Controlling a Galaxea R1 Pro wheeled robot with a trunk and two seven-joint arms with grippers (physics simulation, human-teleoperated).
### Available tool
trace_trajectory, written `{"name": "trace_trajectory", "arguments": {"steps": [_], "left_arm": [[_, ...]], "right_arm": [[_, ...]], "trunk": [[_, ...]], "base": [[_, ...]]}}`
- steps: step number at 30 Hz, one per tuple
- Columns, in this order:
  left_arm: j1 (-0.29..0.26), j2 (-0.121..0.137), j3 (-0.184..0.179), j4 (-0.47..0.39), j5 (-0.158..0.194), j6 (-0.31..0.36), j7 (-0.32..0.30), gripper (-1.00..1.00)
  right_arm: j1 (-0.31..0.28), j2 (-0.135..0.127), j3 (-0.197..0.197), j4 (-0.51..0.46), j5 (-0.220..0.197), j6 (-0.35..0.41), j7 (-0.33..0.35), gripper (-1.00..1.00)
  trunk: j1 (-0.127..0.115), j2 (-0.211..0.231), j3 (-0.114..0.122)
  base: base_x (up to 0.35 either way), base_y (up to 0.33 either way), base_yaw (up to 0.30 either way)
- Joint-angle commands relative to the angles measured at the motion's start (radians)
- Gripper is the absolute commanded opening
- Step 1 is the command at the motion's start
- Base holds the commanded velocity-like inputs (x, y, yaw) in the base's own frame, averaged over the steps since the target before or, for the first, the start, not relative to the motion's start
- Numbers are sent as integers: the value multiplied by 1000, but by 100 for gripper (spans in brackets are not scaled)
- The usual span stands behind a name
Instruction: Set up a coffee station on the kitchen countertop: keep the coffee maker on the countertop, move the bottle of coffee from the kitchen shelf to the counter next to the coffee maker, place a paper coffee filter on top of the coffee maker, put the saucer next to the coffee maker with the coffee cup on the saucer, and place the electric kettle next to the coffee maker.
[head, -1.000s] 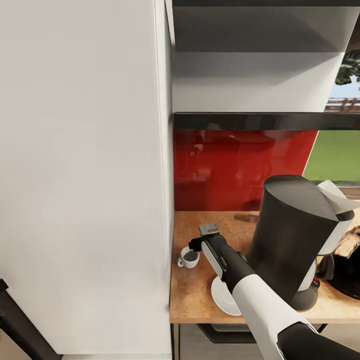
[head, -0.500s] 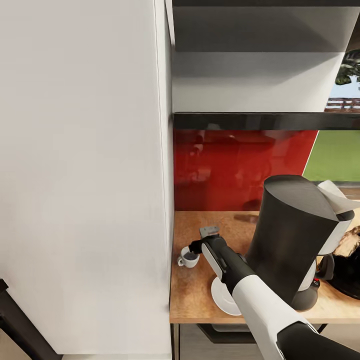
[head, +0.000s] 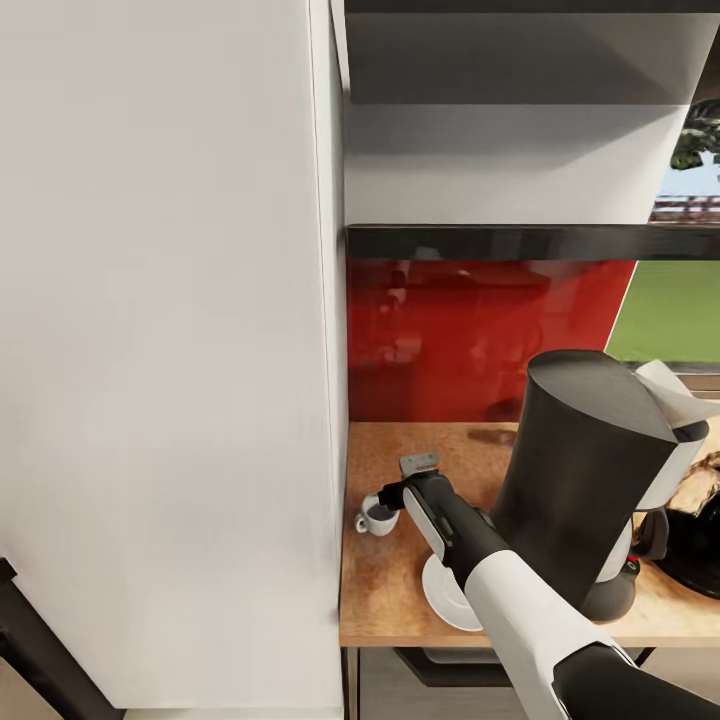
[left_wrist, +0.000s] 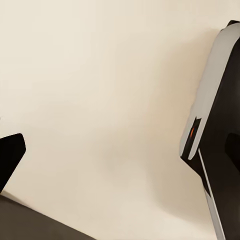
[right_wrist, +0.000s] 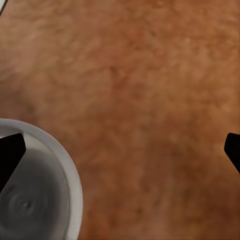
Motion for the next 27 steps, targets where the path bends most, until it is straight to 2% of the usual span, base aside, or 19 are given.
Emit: {"name": "trace_trajectory", "arguments": {"steps": [1,27], "left_arm": [[0,0,7,2,4,-7,-2,100],[0,2,9,2,4,-7,-3,100]], "right_arm": [[-1,0,3,0,-10,3,-9,100],[-1,0,3,48,-10,1,-7,100]], "trunk": [[0,-1,-1],[0,-1,-1]], "base": [[0,0,0],[0,0,0]]}}
